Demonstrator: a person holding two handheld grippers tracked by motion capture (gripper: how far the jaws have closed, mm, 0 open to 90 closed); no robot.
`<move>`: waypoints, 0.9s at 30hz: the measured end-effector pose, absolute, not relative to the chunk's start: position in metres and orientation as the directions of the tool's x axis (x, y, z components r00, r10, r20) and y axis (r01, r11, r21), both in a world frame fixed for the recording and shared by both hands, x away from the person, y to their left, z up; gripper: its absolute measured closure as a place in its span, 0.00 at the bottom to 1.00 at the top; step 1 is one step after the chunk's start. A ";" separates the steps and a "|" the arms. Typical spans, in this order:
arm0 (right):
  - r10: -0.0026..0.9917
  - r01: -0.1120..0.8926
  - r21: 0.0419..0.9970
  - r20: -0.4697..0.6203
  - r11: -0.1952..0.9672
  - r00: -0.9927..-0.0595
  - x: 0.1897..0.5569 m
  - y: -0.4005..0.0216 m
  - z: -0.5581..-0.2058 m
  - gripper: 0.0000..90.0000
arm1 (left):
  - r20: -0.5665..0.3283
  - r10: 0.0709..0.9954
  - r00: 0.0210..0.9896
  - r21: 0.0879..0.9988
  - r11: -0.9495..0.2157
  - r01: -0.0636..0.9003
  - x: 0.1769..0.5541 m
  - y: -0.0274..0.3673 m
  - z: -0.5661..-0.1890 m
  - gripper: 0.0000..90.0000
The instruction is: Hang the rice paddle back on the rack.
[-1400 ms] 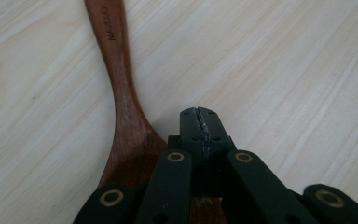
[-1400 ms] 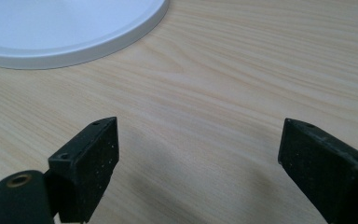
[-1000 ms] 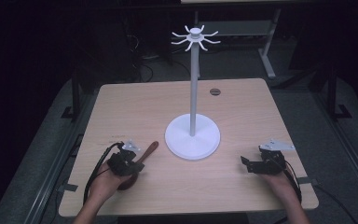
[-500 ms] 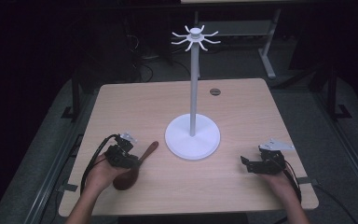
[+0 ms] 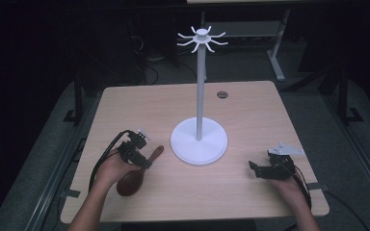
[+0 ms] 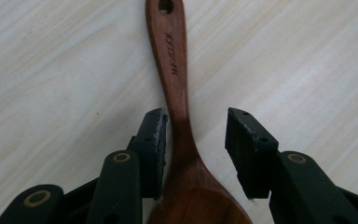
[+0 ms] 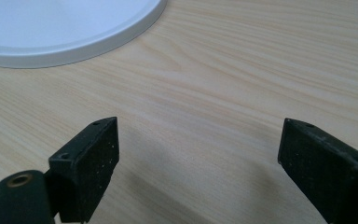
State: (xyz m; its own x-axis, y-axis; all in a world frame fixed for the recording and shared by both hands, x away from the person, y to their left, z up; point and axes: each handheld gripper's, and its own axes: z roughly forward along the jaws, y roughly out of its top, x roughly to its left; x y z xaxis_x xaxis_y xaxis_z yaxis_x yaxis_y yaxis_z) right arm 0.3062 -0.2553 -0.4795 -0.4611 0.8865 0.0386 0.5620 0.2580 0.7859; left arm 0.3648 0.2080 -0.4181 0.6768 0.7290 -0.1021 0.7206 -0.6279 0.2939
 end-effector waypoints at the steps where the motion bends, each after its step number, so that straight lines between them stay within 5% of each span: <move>1: 0.887 0.563 0.786 0.039 0.257 -0.460 0.306 -0.255 -0.479 0.14 | -0.098 0.730 0.676 0.277 -0.632 0.723 0.367 0.207 -0.419 0.64; 13: 0.887 0.562 0.786 0.041 0.256 -0.461 0.307 -0.256 -0.479 0.14 | -0.028 0.740 0.672 0.176 -0.658 0.732 0.380 0.191 -0.432 0.66; 27: 0.887 0.560 0.787 0.038 0.257 -0.461 0.307 -0.255 -0.479 0.14 | 0.003 0.738 0.675 0.163 -0.666 0.728 0.378 0.187 -0.433 0.77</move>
State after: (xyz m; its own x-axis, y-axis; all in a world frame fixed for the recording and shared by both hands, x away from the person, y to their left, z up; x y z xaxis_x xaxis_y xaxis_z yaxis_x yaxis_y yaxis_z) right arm 0.3066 -0.2552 -0.4794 -0.4610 0.8866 0.0385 0.5602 0.2571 0.7875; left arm 0.3785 0.1873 -0.4330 0.6746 0.7382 0.0033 0.7280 -0.6660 0.1628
